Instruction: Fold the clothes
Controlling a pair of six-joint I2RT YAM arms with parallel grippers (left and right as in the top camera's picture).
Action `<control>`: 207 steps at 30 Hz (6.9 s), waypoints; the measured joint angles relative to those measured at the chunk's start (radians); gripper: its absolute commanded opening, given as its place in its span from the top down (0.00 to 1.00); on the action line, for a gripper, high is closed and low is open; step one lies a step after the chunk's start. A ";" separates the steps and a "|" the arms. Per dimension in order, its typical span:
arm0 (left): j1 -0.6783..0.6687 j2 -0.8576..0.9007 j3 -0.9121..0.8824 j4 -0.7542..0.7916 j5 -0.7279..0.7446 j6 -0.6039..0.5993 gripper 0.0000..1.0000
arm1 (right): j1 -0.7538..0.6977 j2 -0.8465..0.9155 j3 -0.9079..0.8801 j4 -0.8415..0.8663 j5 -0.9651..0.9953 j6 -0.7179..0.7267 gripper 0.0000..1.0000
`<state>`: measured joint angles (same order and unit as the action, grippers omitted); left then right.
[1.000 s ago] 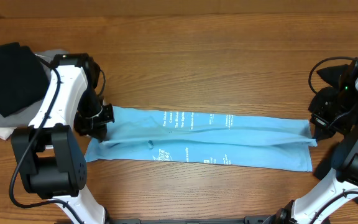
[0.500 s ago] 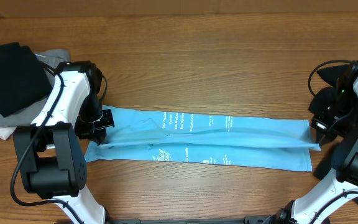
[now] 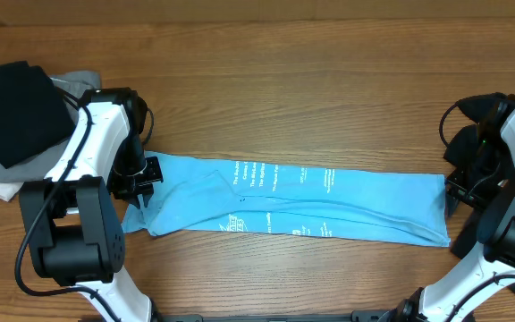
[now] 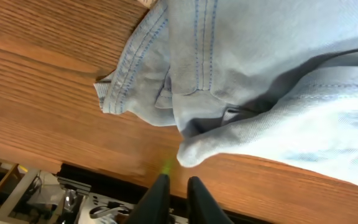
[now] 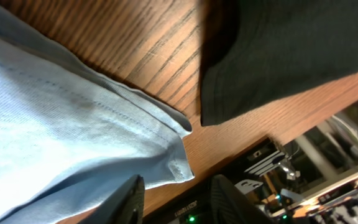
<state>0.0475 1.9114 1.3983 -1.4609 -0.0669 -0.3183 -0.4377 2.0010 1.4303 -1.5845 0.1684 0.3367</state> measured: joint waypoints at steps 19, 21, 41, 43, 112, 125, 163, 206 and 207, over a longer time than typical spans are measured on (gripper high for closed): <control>0.000 0.000 0.000 0.023 -0.006 0.000 0.72 | 0.000 0.000 -0.126 0.203 -0.191 -0.195 0.19; 0.000 0.000 0.000 0.026 -0.006 0.000 0.72 | 0.000 0.000 -0.154 0.243 -0.197 -0.204 0.20; 0.000 0.000 0.019 0.030 -0.005 0.001 0.75 | 0.000 -0.012 -0.190 0.283 -0.296 -0.220 0.96; 0.000 0.000 0.055 0.030 0.003 0.001 0.74 | 0.000 -0.012 -0.129 0.249 -0.300 -0.217 0.96; 0.000 0.000 0.214 0.005 0.127 0.003 0.70 | 0.776 -0.012 0.131 0.142 -0.276 -0.067 0.70; 0.000 0.000 0.214 0.010 0.127 0.003 0.70 | 0.909 -0.011 0.131 0.259 -0.386 -0.099 0.39; 0.000 0.000 0.214 0.010 0.127 0.003 0.70 | 0.923 0.091 0.073 0.391 -0.344 0.027 0.96; 0.000 0.000 0.214 0.006 0.127 0.003 0.57 | 0.991 0.091 0.187 0.228 -0.565 0.013 0.66; 0.000 0.000 0.214 0.006 0.127 0.003 0.56 | 0.987 0.091 0.187 0.211 -0.549 0.013 0.66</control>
<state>0.0479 1.9114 1.6123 -1.4551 0.0605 -0.3153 0.5491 2.0922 1.6176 -1.3739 -0.3801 0.3500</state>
